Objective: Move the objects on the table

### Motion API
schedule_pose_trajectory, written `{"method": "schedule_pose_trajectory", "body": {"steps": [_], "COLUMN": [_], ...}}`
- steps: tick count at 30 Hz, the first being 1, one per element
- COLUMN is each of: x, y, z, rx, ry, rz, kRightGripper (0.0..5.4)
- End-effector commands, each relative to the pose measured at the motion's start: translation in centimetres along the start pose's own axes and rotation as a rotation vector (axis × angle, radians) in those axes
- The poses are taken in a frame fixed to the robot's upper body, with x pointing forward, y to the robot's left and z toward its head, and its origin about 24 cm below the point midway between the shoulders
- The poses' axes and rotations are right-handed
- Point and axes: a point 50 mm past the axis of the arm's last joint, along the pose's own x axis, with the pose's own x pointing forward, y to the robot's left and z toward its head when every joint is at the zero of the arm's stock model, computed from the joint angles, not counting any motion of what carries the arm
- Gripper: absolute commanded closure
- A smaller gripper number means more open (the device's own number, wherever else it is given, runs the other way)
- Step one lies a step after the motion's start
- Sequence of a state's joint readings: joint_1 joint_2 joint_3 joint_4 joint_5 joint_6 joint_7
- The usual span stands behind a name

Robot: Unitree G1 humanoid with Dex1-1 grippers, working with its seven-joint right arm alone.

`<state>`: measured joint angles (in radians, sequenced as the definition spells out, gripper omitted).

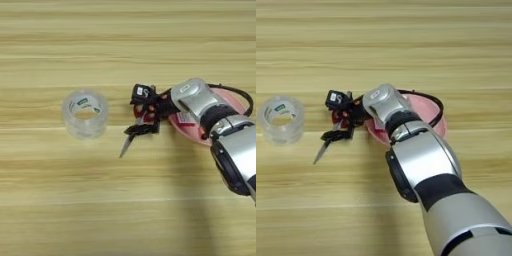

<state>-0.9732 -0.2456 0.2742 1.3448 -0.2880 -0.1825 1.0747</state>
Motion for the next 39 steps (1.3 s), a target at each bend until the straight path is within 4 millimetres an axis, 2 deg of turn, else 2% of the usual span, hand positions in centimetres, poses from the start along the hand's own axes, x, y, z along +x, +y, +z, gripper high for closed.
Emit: {"method": "schedule_pose_trajectory", "body": {"steps": [1,9,15,27,39], "x": [-1.8,-2.3,-2.5,-3.9,-5.2], "y": [-1.1,-1.1,-1.3,-3.2,-4.0], "z": [-0.6,-1.5,-1.2,4.6,9.1], "rx": [-0.037,-0.036,-0.04,-0.094,-0.194], "ry": [0.076,0.098,0.068,-0.182,-0.279], "rz": [-0.06,-0.057,-0.071,-0.153,-0.161], "kRightGripper": [0.03,0.03,0.03,0.03,0.03]}}
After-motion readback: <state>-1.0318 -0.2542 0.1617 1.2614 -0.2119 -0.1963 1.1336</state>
